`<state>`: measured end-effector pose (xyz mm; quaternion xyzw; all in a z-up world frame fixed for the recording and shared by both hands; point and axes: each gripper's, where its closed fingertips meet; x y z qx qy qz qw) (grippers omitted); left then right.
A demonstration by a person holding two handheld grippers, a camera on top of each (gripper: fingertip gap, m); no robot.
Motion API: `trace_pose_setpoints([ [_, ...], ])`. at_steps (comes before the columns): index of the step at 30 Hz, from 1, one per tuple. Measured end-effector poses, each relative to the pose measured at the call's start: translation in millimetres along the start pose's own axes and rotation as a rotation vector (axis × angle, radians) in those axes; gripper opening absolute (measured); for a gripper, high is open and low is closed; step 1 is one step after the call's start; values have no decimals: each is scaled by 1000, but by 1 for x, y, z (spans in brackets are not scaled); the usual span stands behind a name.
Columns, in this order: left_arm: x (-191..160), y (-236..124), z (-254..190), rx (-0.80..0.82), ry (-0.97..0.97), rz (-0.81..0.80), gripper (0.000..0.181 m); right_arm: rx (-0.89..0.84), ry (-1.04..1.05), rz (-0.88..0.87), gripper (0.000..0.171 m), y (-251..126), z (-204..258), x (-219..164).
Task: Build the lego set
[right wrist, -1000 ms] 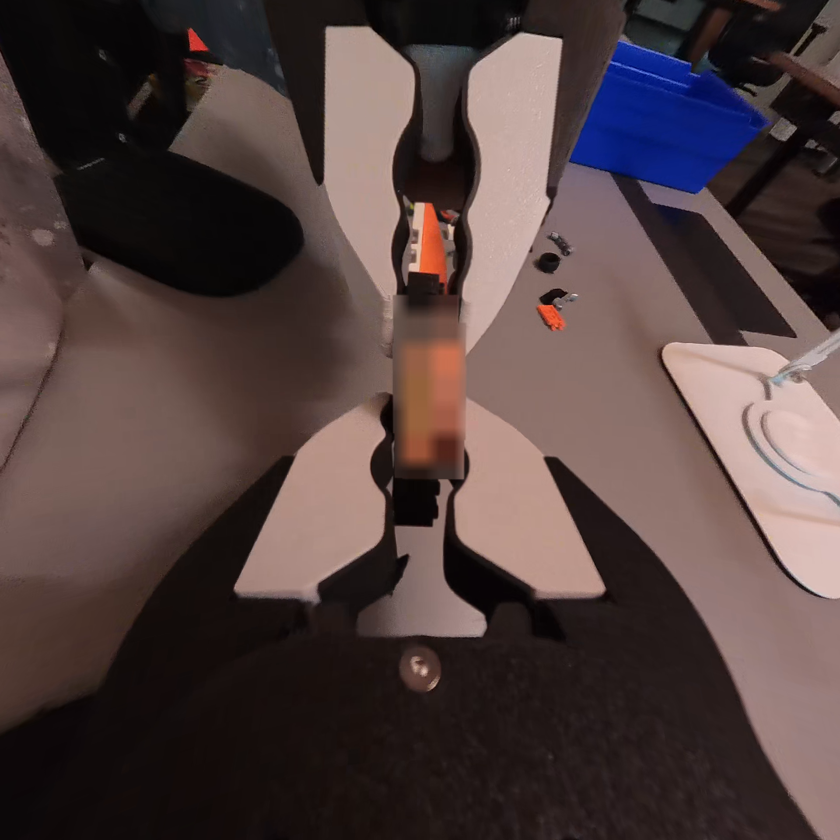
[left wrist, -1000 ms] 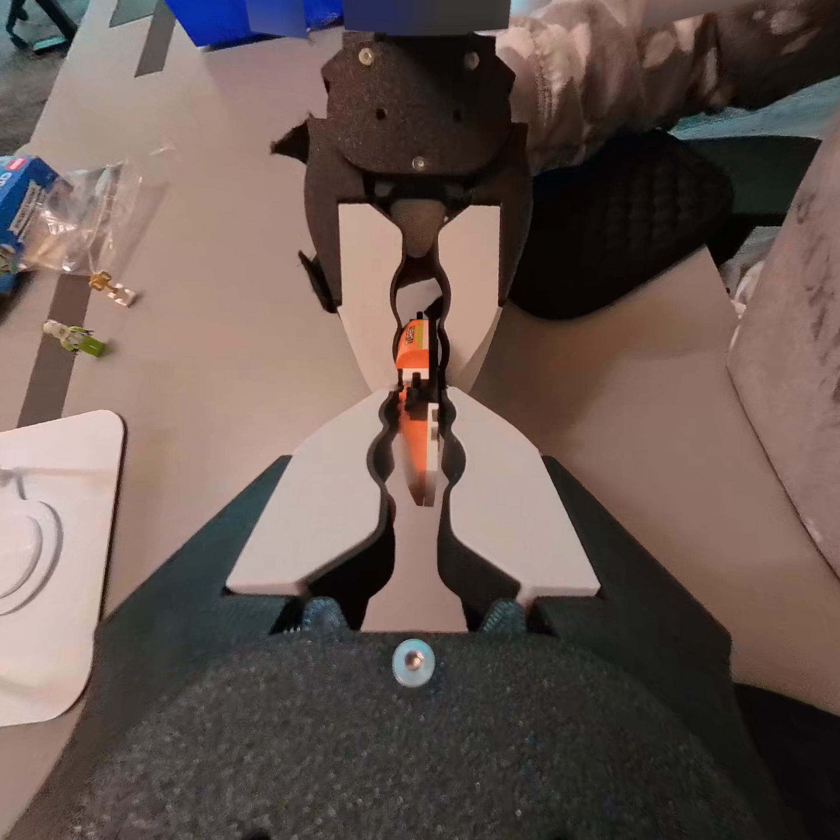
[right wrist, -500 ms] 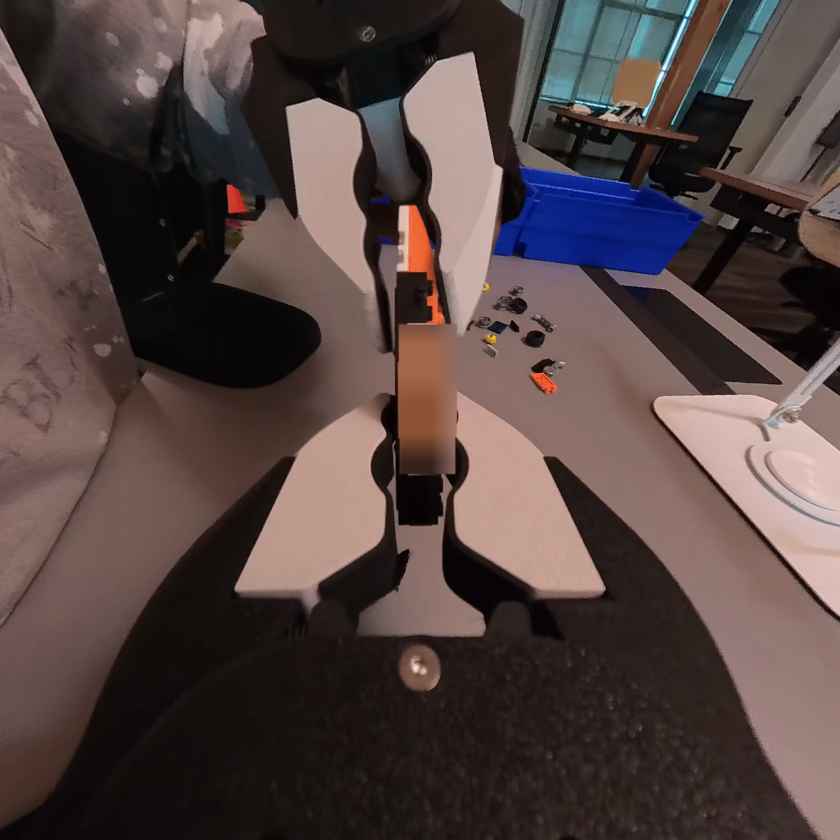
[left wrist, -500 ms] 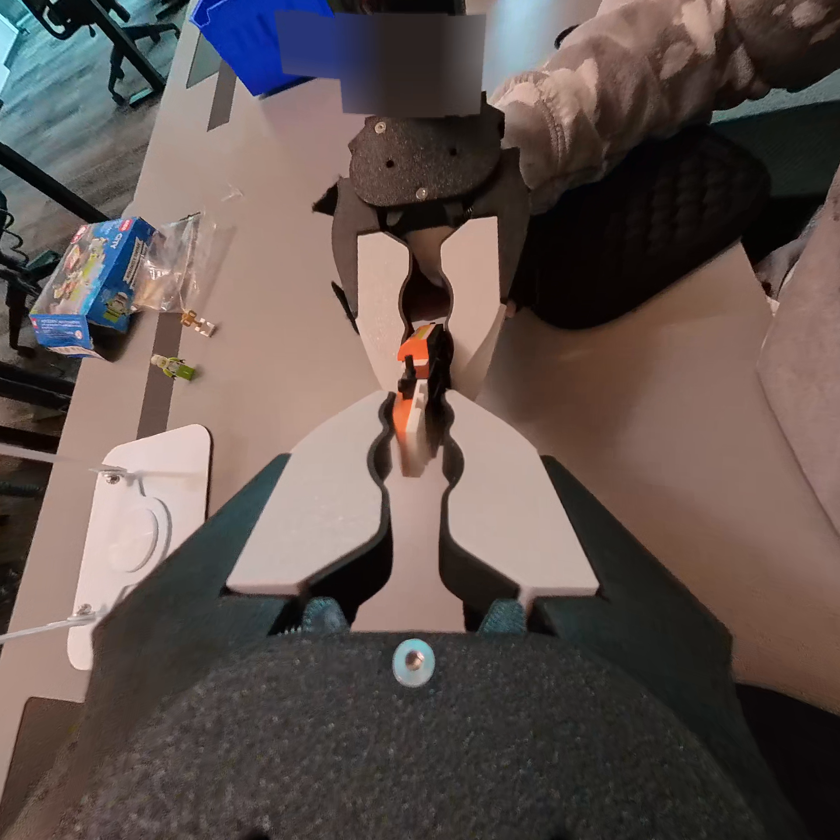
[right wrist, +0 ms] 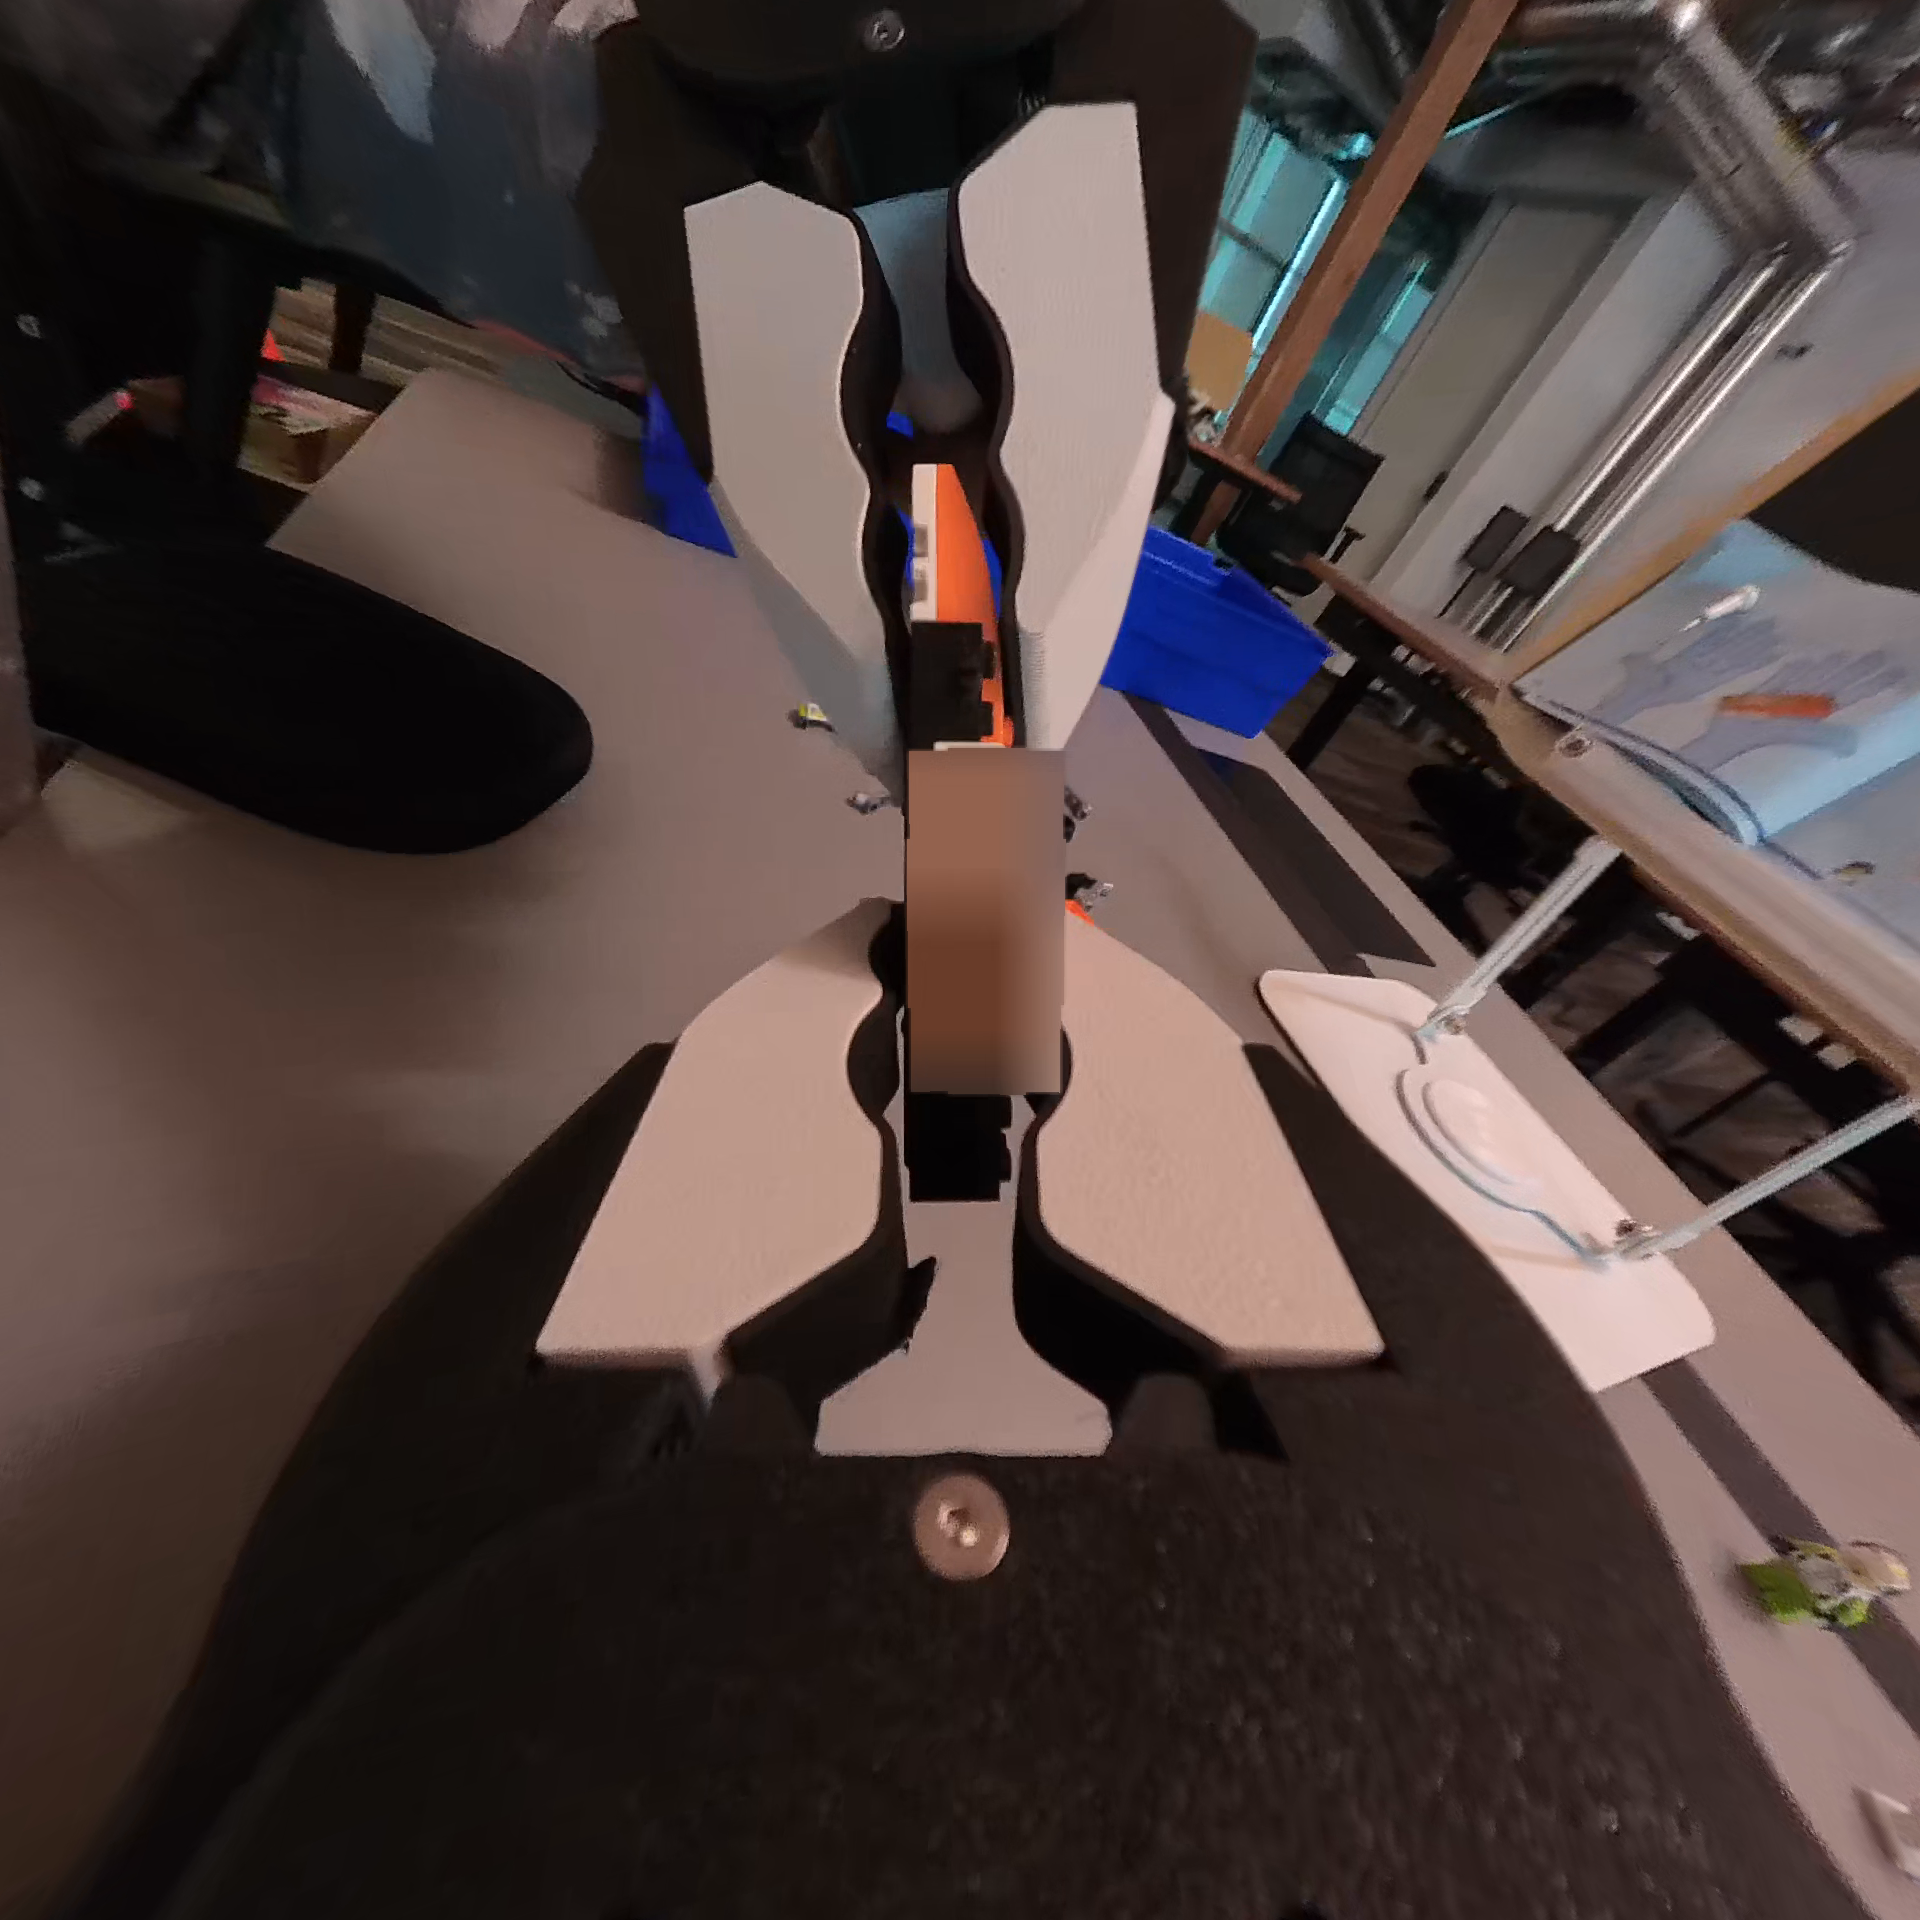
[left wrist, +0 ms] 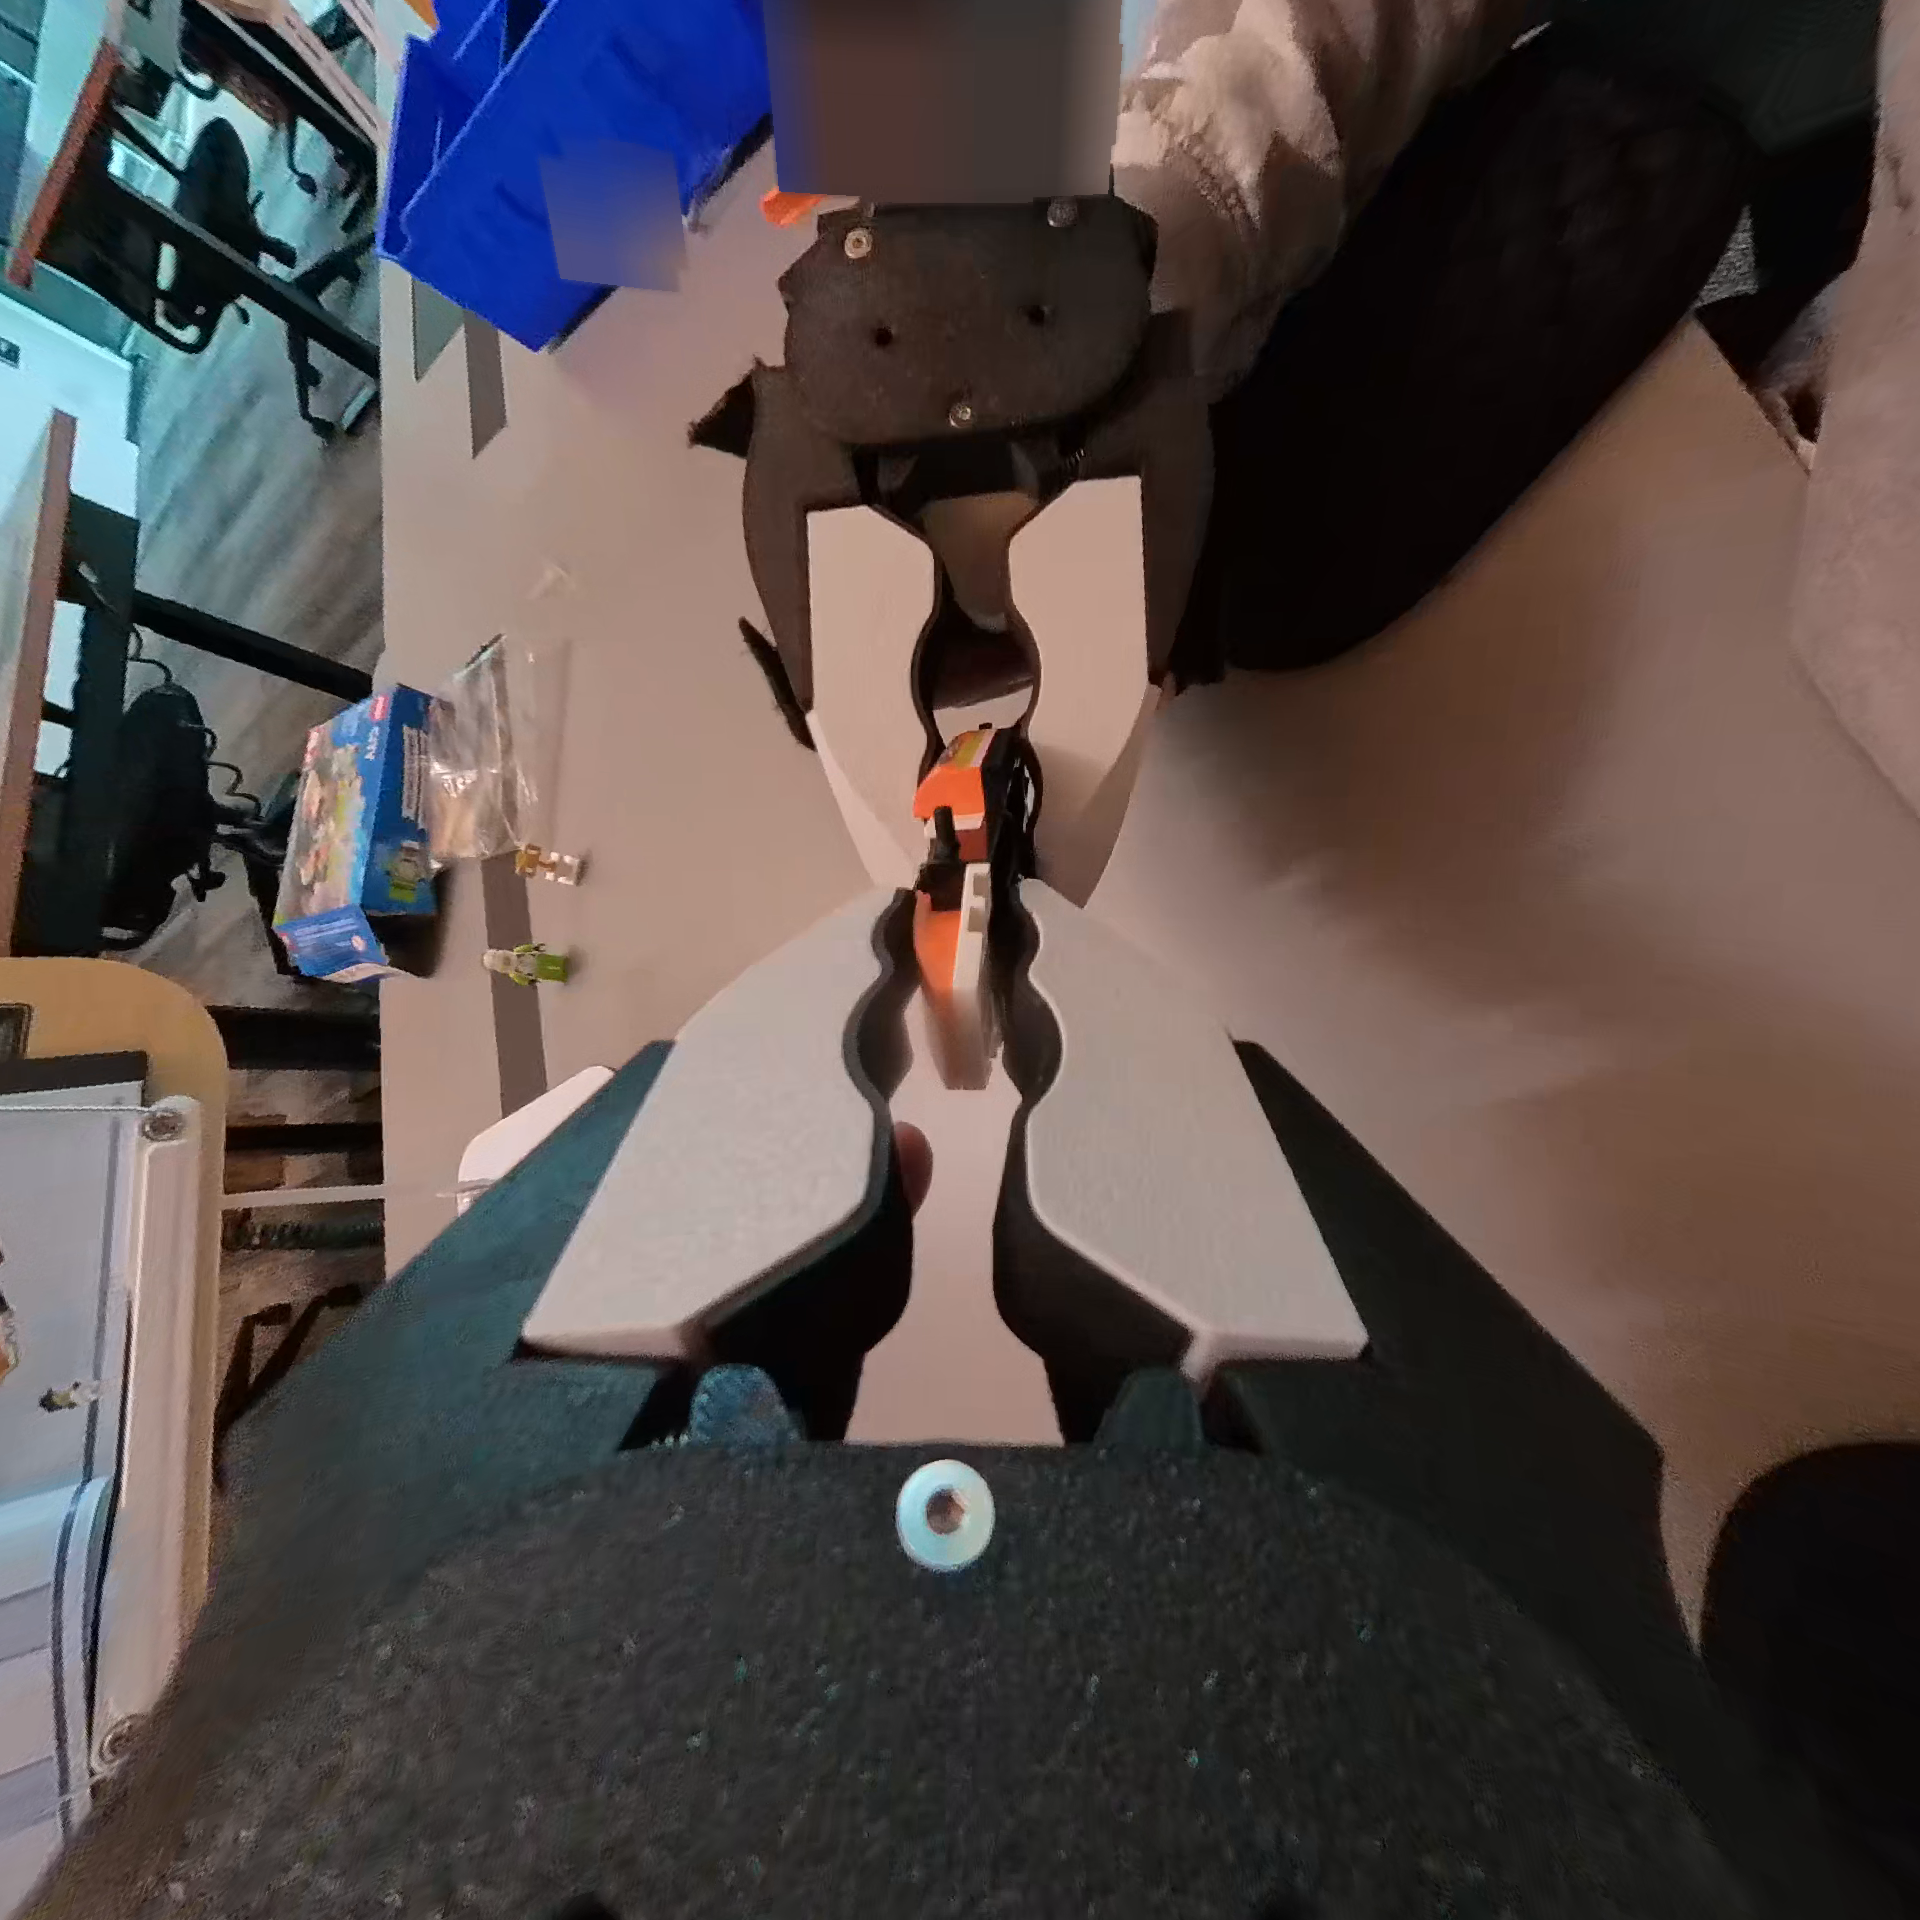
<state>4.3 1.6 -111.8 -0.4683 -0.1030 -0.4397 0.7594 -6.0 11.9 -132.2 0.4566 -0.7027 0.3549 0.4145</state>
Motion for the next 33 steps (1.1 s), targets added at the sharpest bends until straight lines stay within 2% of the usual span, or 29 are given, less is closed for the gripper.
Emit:
trace_pose_setpoints([
  [7, -5, 5, -1, 40, 117, -1, 17, -74, -74, 18, 18, 1, -3, -6],
  [15, -18, 16, -13, -89, 85, -11, 16, -52, -57, 91, 18, 8, 4, -24],
  [22, -24, 27, -6, -85, 12, -53, 16, -55, -2, 123, 18, 7, -3, -36],
  [25, -30, 31, 4, -48, -112, -86, 17, -79, 40, 151, 18, 7, -10, -42],
  [27, -43, 32, 10, -37, -247, -77, 47, -119, 43, 176, 18, 4, -20, -48],
  [28, -46, 31, 10, -59, -366, -94, 55, -147, 36, 197, 18, 3, -26, -52],
  [31, -44, 27, 19, -58, -708, -231, 55, -219, -53, 276, 18, 0, -38, -66],
  [33, -54, 33, 19, -42, -848, -201, 56, -251, -112, 324, 18, 0, -41, -74],
])
Point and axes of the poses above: each gripper's, where its closed fingertips meet, y out along the fingers, x out of its top, z = x × y across the jaws, and after that the axes turned 1 degree about x, right-handed
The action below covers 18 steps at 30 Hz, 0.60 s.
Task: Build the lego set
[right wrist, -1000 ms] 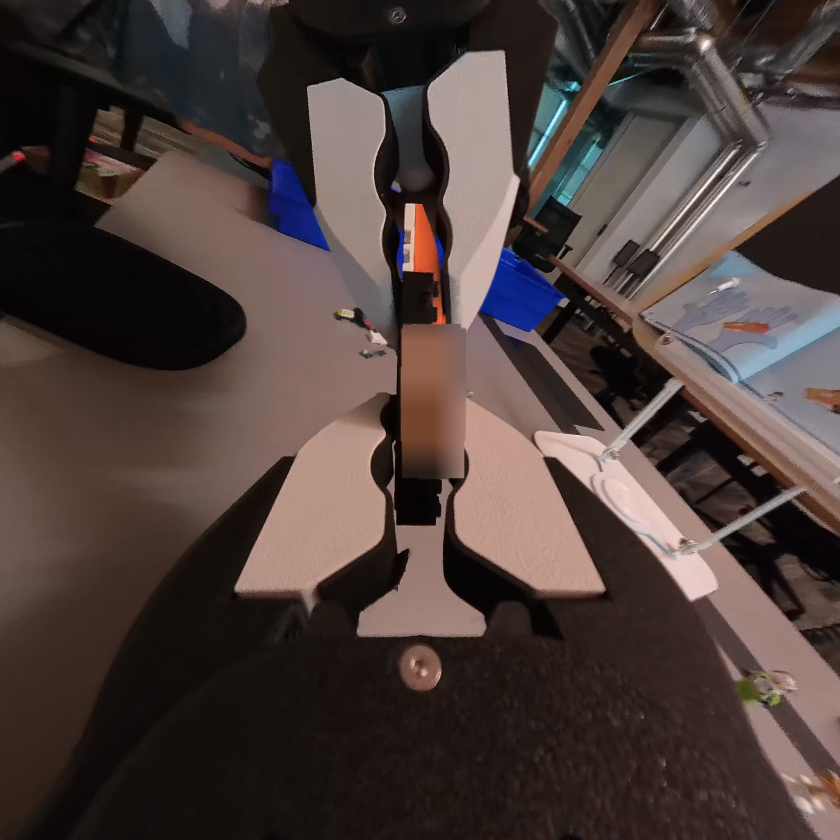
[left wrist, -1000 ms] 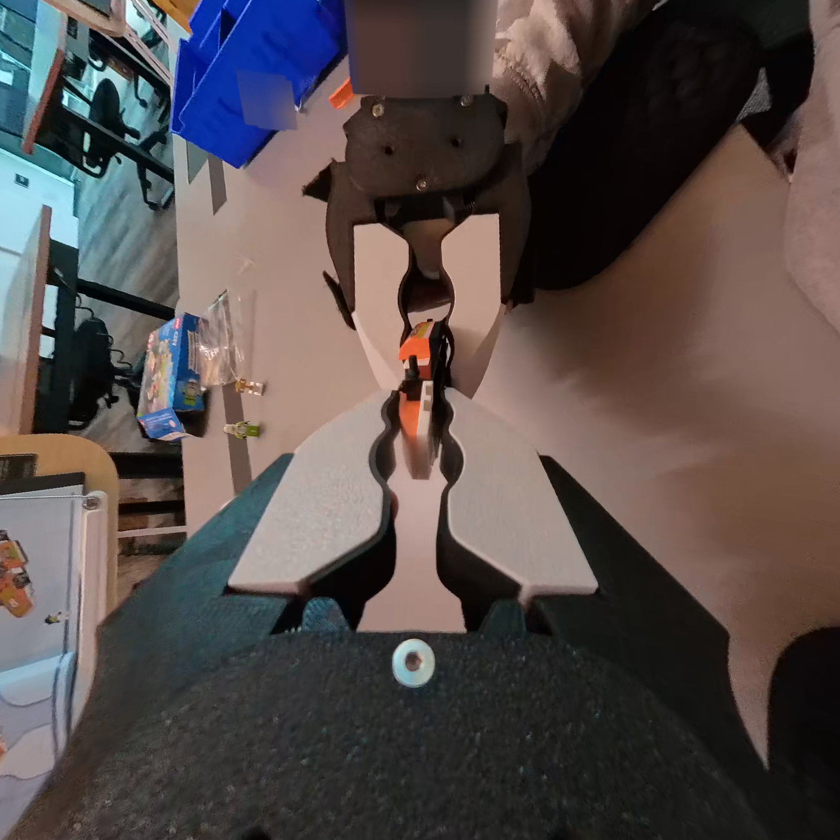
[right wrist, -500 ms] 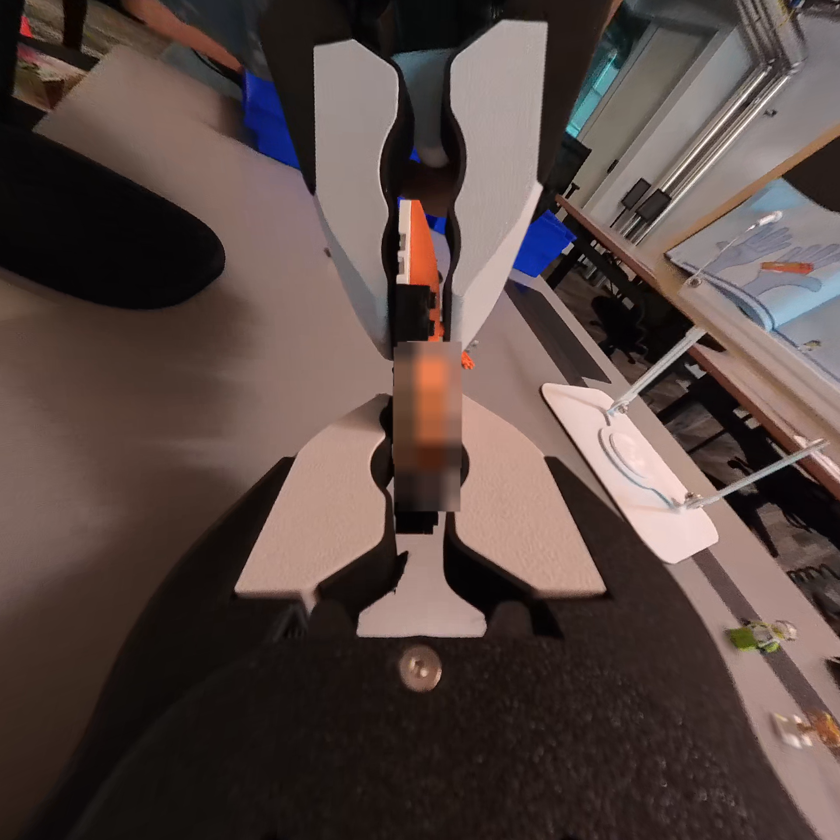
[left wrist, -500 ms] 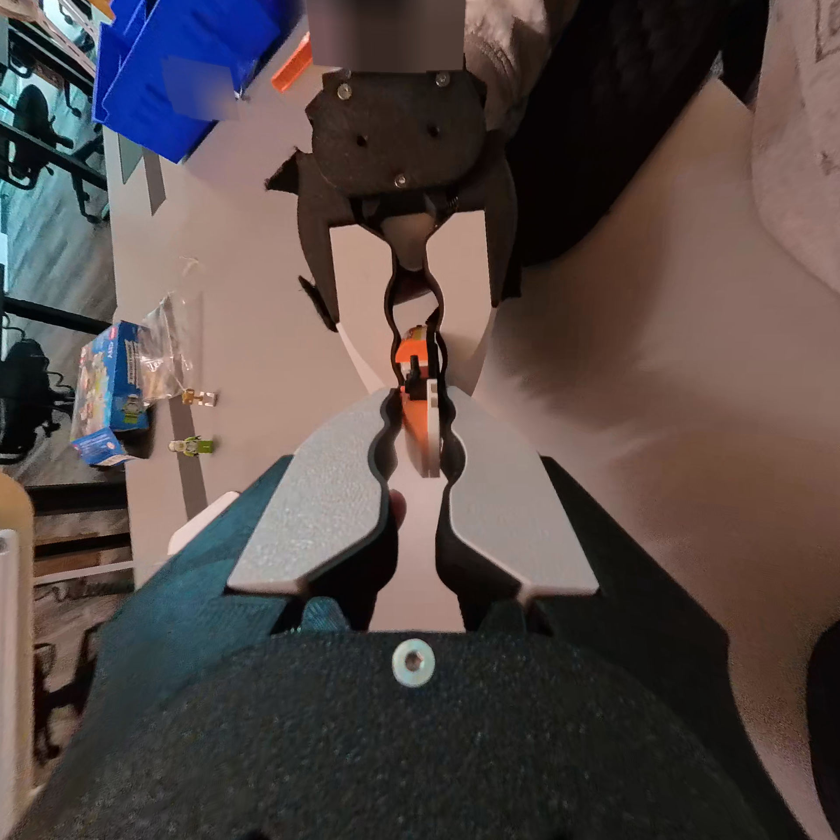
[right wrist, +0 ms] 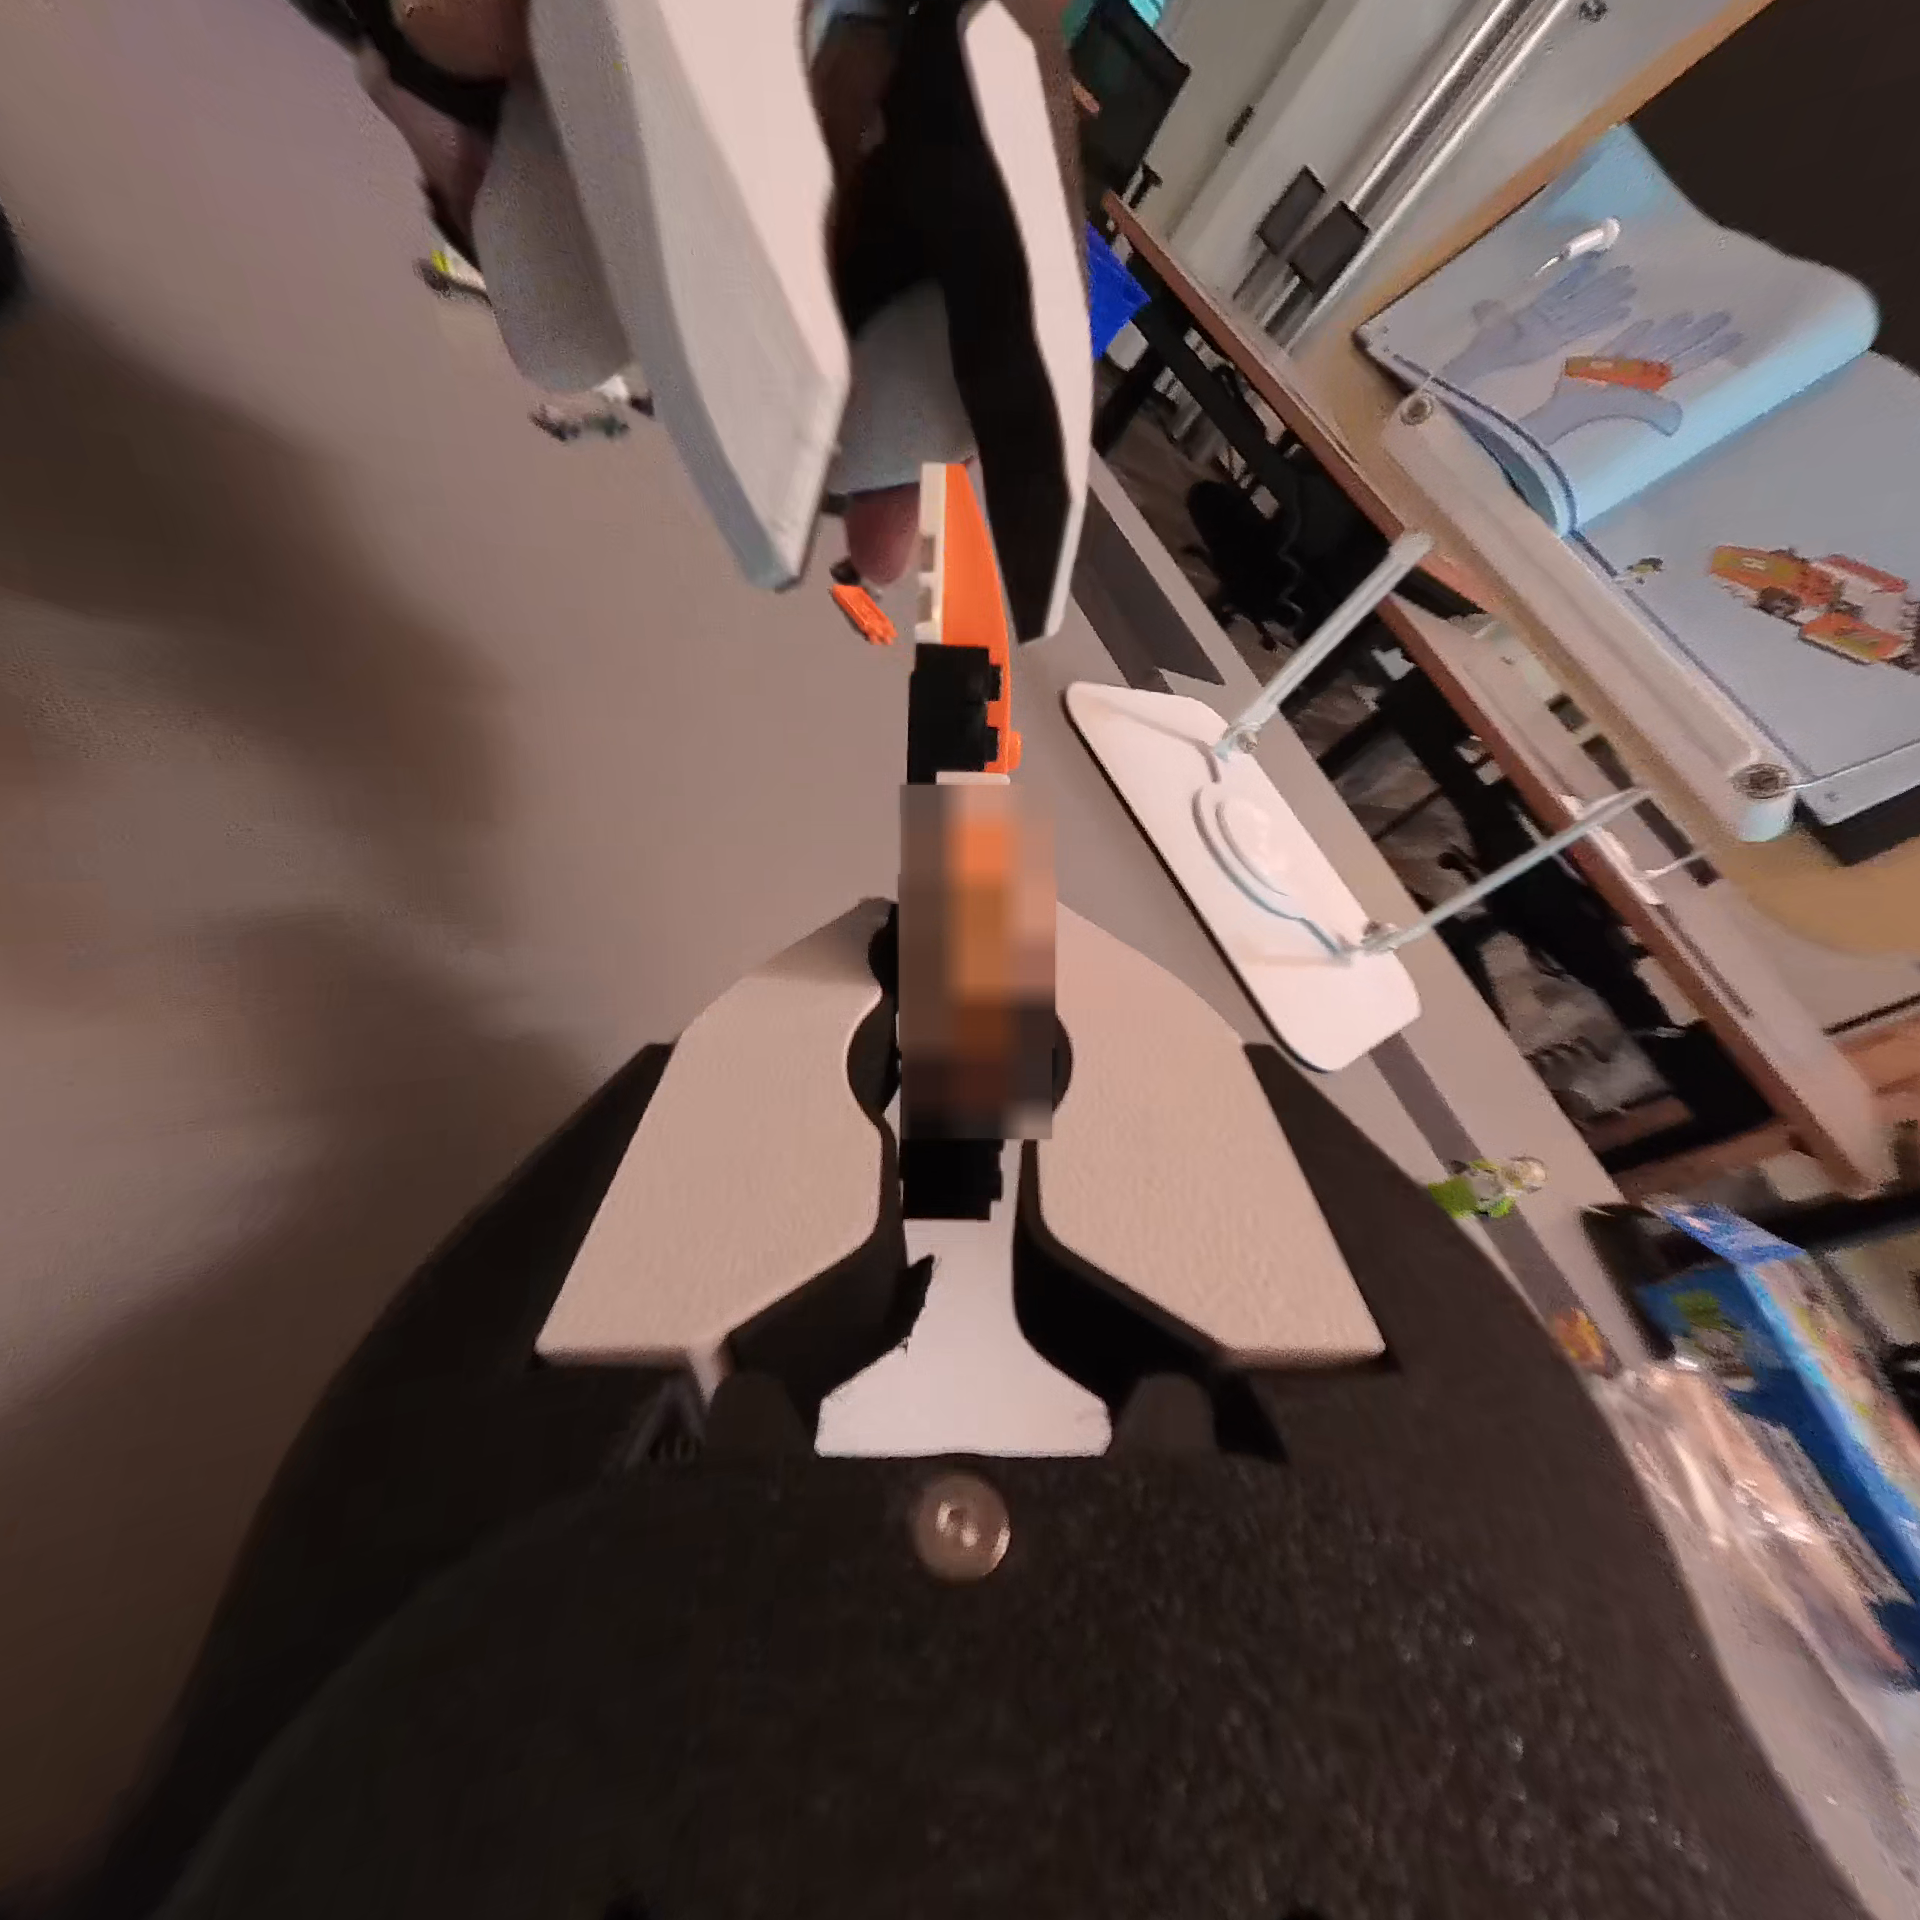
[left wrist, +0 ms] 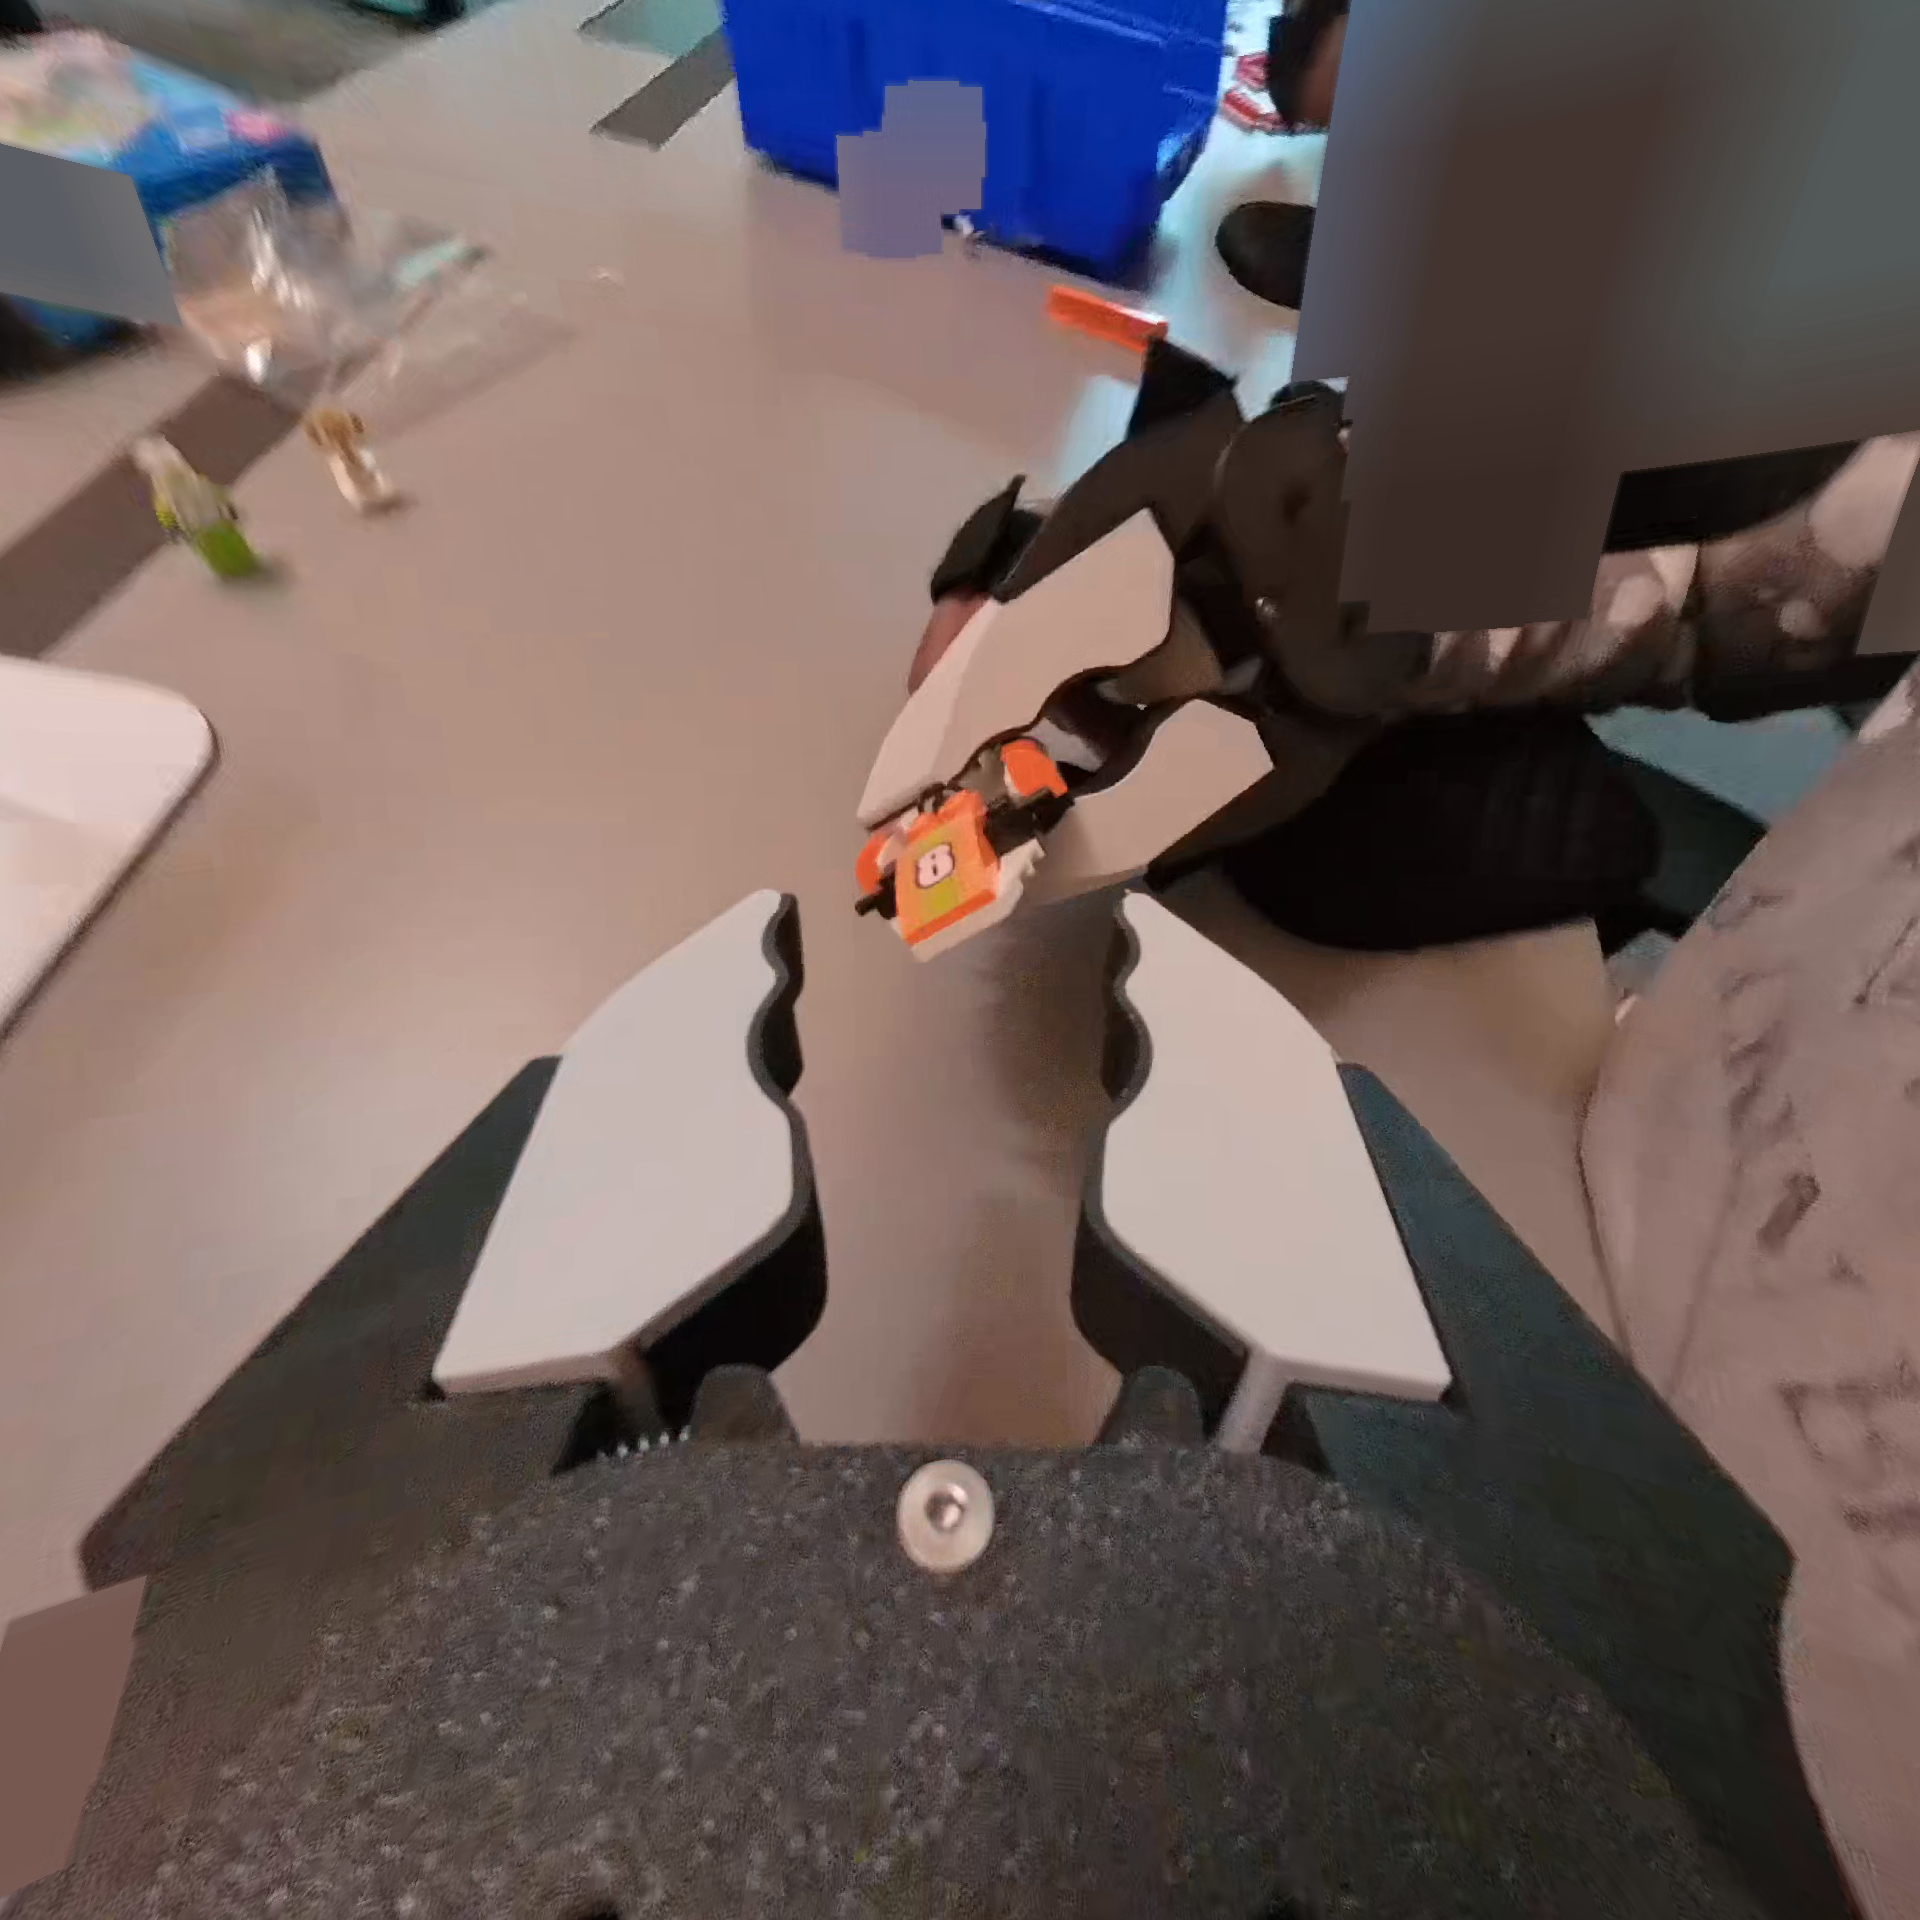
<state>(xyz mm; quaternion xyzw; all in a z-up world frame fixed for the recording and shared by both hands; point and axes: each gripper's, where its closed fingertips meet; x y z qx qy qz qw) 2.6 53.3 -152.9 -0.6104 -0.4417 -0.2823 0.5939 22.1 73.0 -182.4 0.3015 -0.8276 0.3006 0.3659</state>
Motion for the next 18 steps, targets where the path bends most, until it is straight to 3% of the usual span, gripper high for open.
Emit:
trace_pose_setpoints([
  [6, 11, 17, -4, 46, -168, -158, 51, -108, -144, 38, 18, -2, -6, 3],
  [8, 16, 21, -5, 64, -138, -164, 36, -139, -193, 49, 18, -2, -8, 3],
  [14, 25, 22, -14, 98, 16, -162, 33, -213, -246, 28, 19, -9, -17, 9],
  [18, 29, 16, -17, 89, 97, -227, 33, -142, -107, -40, 26, -13, -18, 17],
])
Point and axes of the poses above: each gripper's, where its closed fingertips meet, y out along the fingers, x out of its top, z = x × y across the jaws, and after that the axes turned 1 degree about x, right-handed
